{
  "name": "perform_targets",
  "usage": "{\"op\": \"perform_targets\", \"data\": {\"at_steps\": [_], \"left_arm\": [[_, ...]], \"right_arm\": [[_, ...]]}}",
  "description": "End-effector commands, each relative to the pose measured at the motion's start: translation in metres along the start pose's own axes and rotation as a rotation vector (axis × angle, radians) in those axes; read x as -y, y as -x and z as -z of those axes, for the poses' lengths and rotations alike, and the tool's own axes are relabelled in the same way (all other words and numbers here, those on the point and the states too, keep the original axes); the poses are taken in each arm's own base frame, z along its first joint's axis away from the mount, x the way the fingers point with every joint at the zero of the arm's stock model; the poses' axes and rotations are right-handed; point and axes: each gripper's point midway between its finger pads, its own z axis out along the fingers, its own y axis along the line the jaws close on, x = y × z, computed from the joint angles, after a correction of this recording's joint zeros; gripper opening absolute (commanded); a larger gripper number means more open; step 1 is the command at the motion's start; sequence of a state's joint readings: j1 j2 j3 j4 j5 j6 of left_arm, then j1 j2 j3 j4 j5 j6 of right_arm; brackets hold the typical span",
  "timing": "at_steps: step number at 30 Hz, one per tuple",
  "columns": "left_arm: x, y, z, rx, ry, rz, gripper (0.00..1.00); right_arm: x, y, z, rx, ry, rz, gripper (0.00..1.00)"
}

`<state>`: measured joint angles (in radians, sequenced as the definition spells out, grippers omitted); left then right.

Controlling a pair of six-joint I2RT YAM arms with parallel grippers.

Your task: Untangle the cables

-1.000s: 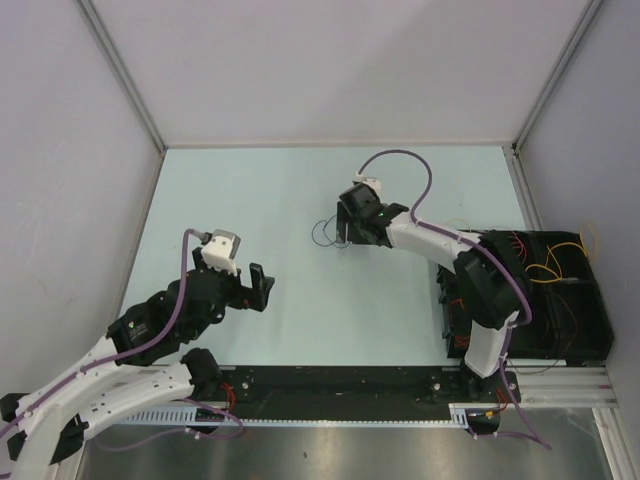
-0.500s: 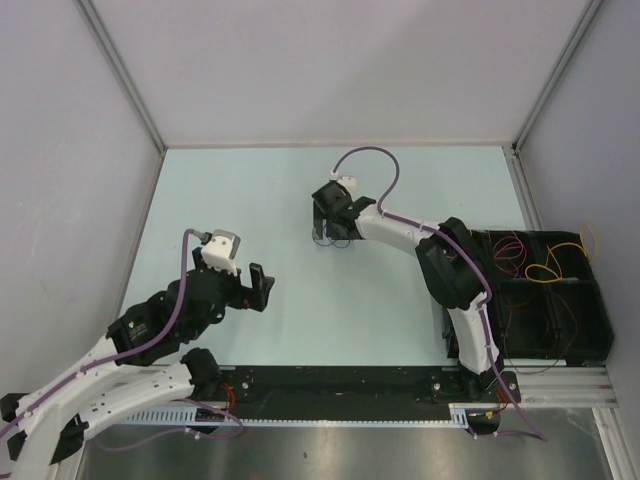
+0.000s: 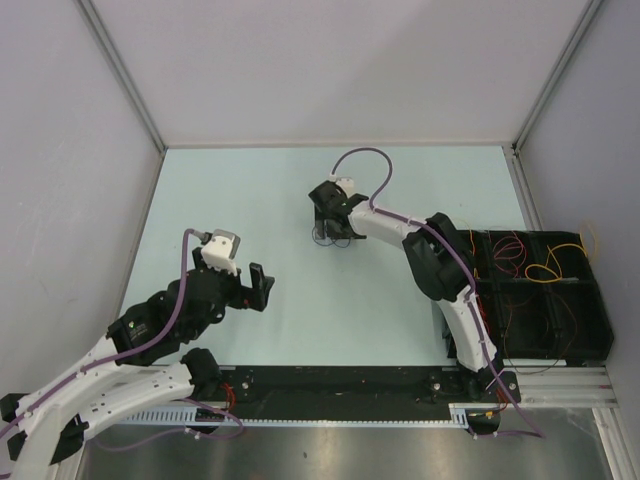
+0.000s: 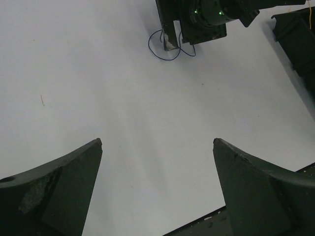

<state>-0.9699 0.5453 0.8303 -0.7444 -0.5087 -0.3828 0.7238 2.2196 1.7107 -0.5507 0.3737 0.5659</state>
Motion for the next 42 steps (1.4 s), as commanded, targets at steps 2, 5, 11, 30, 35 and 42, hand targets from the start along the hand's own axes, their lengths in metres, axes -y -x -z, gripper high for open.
{"op": "perform_targets", "data": {"at_steps": [2, 5, 11, 30, 35, 42], "left_arm": [[0.000, 0.002, -0.002, 0.009, -0.002, -0.007, 1.00], [0.000, 0.002, -0.002, 0.008, -0.002, -0.006, 1.00], [0.001, 0.002, -0.003, 0.006, -0.003, -0.009, 1.00], [-0.001, 0.004, -0.002, 0.015, -0.001, -0.005, 1.00], [0.000, 0.004, -0.001, 0.021, -0.009, 0.001, 1.00], [-0.001, 0.005, 0.000, 0.024, -0.011, 0.002, 1.00]], "right_arm": [[0.004, 0.008, -0.012, 0.008, -0.044, -0.010, 0.84], [0.007, 0.007, -0.016, 0.001, -0.062, -0.008, 0.70], [0.009, -0.001, -0.023, -0.025, -0.078, 0.005, 0.12], [0.051, 0.059, 0.104, 0.195, -0.043, -0.051, 0.00], [0.080, 0.070, 0.149, 0.261, -0.048, -0.091, 0.00], [0.117, 0.082, 0.199, 0.340, -0.075, -0.142, 0.00]]}}
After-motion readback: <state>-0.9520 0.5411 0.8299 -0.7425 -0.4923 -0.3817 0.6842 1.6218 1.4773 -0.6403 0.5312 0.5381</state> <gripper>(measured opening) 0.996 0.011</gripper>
